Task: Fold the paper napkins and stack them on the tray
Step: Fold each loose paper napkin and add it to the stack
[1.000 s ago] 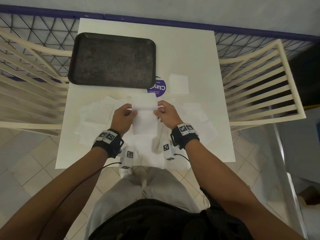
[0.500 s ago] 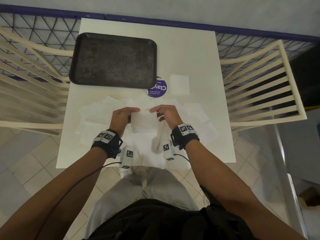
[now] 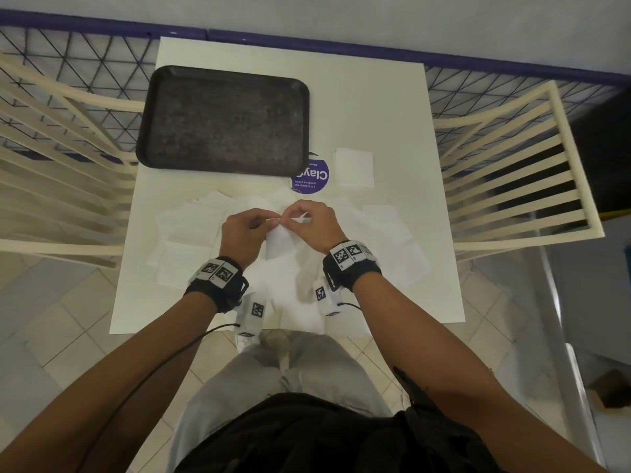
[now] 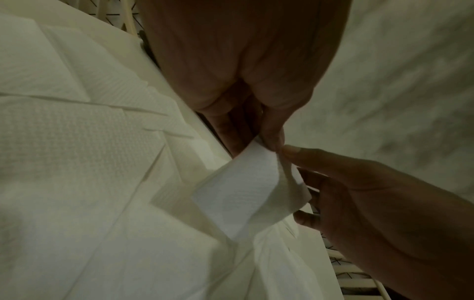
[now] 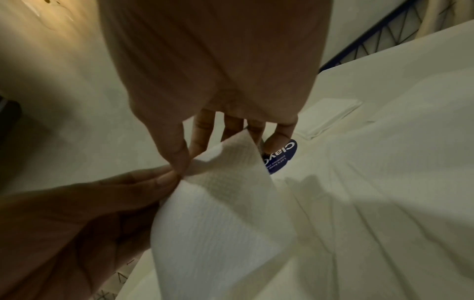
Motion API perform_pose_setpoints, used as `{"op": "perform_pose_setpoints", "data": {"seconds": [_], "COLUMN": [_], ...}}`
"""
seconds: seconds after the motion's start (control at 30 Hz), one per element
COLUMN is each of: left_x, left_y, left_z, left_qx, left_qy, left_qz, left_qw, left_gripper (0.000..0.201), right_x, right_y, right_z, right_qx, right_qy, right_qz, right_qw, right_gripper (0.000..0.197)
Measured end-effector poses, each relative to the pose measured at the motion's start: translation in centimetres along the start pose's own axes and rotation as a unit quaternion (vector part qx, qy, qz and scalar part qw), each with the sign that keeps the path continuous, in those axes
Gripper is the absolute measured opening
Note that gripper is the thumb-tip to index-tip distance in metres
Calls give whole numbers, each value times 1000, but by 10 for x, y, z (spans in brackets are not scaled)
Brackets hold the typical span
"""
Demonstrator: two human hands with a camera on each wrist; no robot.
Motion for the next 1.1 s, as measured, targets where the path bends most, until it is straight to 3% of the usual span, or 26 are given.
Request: {"op": "perform_pose_setpoints", "data": {"seconds": [0.5, 0.6, 0.7, 0.77, 0.93, 1.1], "left_x": [0, -3, -10, -13, -12, -3], "left_y": [2, 9, 11, 11, 8, 4], "left_z": [14, 8, -1, -5, -8, -9], "left_qx": [-20, -2, 28, 20, -14, 3], "left_qy": [-17, 5, 41, 48, 28, 16], "left_qz": [8, 30, 27, 29, 40, 36], "left_qw": [1000, 1000, 998, 998, 999, 999], "left_gripper": [9, 26, 27, 16, 21, 23], "right_x": [6, 5, 6, 7, 2, -4], "right_y": [-16, -13, -12, -13, -31, -40], "right_z": [31, 33, 36, 36, 21, 15], "right_qx": [44, 64, 62, 63, 26, 20], "right_qy": [-9, -20, -34, -38, -9, 4], "right_qz": [-57, -54, -51, -52, -100, -108], "right_qw": [997, 996, 996, 996, 995, 994], "right_gripper": [8, 7, 6, 6, 33, 16]}}
Point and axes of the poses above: each hand's wrist, its own x-axis towards the middle knuckle, its own z-axis out of the back of the hand, y = z × x, the point moved 10 cm from there along x, towards the middle knuckle, and after that the axes turned 10 degrees about -z, right-handed, at the moved point
